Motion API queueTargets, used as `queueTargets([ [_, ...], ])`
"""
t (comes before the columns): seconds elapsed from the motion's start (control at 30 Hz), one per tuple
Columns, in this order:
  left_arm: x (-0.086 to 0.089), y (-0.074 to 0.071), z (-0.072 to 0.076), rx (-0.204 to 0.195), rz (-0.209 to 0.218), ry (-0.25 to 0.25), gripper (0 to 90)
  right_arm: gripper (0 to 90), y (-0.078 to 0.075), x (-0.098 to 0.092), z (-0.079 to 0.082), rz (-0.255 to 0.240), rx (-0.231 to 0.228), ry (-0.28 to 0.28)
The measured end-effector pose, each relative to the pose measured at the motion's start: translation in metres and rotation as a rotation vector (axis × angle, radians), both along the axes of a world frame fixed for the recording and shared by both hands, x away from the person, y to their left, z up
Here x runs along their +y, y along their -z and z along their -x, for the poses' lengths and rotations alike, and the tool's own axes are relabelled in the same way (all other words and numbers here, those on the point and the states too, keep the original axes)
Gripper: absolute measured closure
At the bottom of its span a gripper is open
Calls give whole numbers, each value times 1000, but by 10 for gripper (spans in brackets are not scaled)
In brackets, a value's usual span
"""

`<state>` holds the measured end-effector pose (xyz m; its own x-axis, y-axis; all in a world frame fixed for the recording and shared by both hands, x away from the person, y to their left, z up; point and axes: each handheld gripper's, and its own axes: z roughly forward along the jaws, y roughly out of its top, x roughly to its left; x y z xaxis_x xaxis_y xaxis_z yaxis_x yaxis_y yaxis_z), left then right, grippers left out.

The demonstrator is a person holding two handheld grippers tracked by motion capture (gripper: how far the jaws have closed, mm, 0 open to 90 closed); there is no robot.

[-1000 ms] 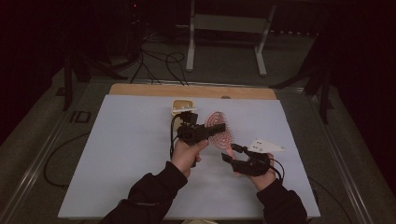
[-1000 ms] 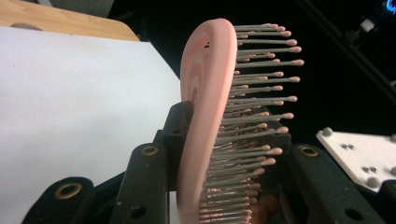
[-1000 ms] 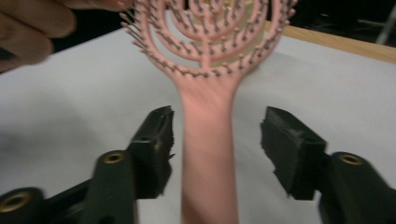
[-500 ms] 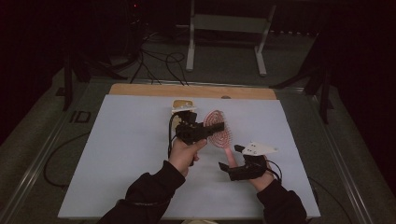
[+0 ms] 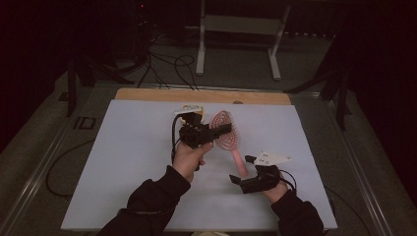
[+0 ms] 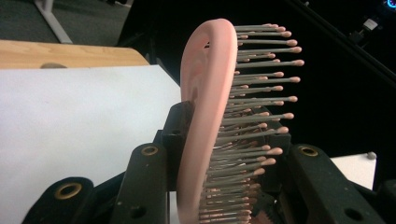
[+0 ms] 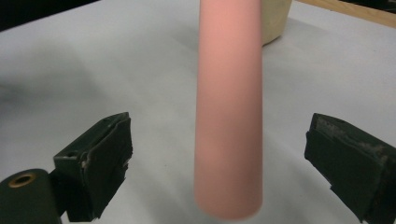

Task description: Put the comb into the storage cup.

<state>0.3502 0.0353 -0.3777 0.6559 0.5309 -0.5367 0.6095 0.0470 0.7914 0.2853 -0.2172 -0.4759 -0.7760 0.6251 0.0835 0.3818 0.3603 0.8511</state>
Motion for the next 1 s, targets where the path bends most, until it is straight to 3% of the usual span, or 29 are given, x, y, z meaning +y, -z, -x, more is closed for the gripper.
queueTargets([
  [0.43, 20, -19, -3, -46, 7, -48, 649, 73, 2, 0, 5, 8, -17, -33],
  [1.0, 46, -31, -6, -100, -52, -93, 649, 74, 1, -15, 16, -12, -30, -46],
])
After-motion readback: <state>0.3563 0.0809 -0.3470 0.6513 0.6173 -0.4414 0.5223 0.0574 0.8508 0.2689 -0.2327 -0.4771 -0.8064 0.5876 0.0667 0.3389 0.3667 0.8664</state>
